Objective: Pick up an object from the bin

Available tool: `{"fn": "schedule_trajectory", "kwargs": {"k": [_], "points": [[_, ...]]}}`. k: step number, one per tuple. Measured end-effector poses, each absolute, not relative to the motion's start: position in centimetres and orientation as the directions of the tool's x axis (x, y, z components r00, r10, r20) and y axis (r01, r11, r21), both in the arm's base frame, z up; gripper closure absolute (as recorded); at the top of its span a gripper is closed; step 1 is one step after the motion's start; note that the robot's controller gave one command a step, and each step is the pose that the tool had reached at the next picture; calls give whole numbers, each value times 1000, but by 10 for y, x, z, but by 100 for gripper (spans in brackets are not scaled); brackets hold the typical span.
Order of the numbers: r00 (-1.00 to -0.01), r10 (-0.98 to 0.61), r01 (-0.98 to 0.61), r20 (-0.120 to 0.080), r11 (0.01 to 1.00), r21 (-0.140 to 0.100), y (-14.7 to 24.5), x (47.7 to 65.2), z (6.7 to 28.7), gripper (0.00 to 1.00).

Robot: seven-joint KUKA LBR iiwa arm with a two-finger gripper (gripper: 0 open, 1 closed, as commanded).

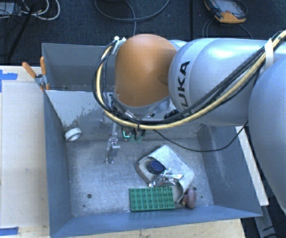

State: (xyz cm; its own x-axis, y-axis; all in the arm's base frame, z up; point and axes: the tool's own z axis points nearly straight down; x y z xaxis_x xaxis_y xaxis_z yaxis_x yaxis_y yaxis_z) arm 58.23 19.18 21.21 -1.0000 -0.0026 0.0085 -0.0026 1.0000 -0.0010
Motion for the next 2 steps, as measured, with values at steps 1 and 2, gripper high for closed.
{"fn": "schedule_trajectory", "kwargs": {"k": [1, 2], "points": [[-997, 76, 76, -3, 997, 3, 165, 612, 69, 0], [-1000, -5, -5, 2, 1000, -4, 70, 589, 101, 0]]}}
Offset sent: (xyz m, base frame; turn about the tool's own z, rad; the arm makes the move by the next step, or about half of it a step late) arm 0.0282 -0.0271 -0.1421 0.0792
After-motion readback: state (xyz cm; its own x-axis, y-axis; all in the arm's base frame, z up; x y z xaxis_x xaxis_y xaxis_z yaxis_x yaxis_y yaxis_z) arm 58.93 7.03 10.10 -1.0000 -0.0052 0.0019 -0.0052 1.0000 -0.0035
